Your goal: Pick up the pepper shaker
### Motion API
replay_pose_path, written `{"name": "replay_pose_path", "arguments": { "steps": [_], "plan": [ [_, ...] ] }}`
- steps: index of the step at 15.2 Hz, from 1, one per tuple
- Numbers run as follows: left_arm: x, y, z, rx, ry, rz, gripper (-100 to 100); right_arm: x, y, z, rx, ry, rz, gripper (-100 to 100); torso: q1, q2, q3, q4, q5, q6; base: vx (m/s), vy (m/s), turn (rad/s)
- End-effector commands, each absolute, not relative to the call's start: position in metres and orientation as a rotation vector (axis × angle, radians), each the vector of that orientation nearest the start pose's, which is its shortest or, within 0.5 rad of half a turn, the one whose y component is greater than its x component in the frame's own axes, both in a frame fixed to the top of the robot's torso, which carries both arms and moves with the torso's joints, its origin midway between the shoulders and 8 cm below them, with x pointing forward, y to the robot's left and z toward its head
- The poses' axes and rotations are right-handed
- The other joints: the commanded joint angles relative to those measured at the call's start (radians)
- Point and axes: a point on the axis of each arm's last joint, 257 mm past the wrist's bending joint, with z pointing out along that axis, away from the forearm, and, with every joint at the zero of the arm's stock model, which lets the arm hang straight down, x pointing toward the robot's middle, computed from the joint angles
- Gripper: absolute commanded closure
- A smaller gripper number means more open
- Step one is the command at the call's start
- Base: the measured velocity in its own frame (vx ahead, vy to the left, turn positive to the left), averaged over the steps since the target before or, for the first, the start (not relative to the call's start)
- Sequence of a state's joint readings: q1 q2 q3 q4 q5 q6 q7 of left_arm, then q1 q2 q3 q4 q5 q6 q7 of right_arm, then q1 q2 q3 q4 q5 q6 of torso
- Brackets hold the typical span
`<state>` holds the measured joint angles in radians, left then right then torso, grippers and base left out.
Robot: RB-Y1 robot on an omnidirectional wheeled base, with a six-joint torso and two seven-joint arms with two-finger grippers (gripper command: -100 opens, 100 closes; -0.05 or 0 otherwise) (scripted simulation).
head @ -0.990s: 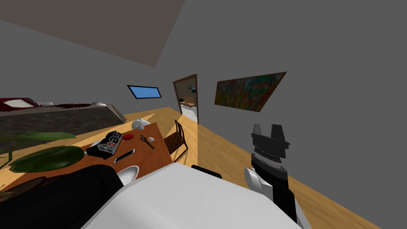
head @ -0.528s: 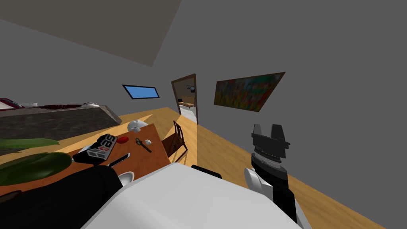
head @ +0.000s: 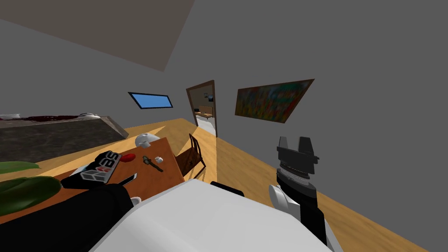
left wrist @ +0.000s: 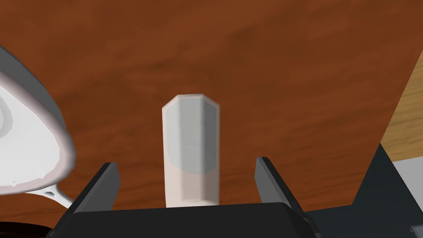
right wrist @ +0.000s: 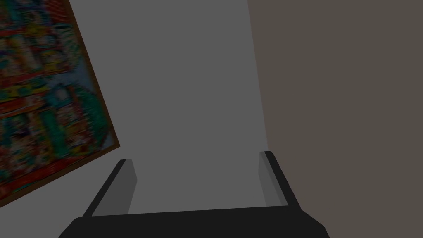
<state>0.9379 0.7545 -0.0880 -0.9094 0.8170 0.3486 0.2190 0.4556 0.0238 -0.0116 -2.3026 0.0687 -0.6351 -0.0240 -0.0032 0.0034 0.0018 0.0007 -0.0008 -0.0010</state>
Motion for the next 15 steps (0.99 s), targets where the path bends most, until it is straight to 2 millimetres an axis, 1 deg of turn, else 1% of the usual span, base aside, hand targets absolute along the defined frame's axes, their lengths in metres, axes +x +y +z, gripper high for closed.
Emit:
{"name": "replay_pose_path", "arguments": {
  "steps": [1,2,6,7,8,9,11,12,14,15],
  "plan": [
    [-0.302,0.608,-0.49,-2.631,1.15,0.66,-100,0.316,-0.264,0.071,0.476,0.492,1.327,0,0.0,0.0,0.0,0.0,0.0,0.0,0.0,0.0,0.0],
    [-0.302,0.607,-0.49,-2.632,1.148,0.658,100,0.316,-0.264,0.071,0.476,0.492,1.327,0,0.0,0.0,0.0,0.0,0.0,0.0,0.0,0.0,0.0],
    [-0.302,0.607,-0.49,-2.632,1.147,0.658,100,0.316,-0.264,0.071,0.476,0.492,1.327,0,0.0,0.001,0.001,0.001,0.0,0.001,0.0,0.0,0.0],
    [-0.283,0.615,-0.494,-2.619,1.178,0.655,100,0.316,-0.264,0.071,0.476,0.492,1.327,0,0.0,0.001,0.001,0.001,0.0,0.001,-0.02,-0.007,0.058],
    [-0.283,0.615,-0.494,-2.619,1.178,0.655,100,0.316,-0.264,0.071,0.476,0.492,1.327,0,0.0,0.002,0.001,0.001,0.0,0.002,-0.029,-0.013,0.051],
    [-0.262,0.619,-0.501,-2.598,1.226,0.641,100,0.316,-0.264,0.071,0.476,0.492,1.327,0,0.001,0.002,0.002,0.002,0.001,0.002,-0.048,-0.035,0.09],
    [-0.262,0.626,-0.496,-2.603,1.199,0.65,100,0.316,-0.264,0.071,0.476,0.492,1.327,0,0.001,0.004,0.004,0.004,0.003,0.004,-0.053,-0.042,0.037],
    [-0.243,0.627,-0.503,-2.585,1.258,0.638,100,0.316,-0.264,0.071,0.476,0.492,1.327,0,0.002,0.004,0.004,0.004,0.003,0.005,-0.05,-0.031,0.079],
    [-0.242,0.636,-0.496,-2.588,1.218,0.647,100,0.316,-0.264,0.071,0.476,0.492,1.327,0,0.003,0.003,0.004,0.006,0.006,0.006,-0.043,-0.037,0.033],
    [-0.226,0.638,-0.501,-2.578,1.26,0.646,100,0.316,-0.264,0.071,0.476,0.492,1.327,0,0.003,0.003,0.004,0.006,0.006,0.006,-0.041,-0.036,0.061]
  ]
}}
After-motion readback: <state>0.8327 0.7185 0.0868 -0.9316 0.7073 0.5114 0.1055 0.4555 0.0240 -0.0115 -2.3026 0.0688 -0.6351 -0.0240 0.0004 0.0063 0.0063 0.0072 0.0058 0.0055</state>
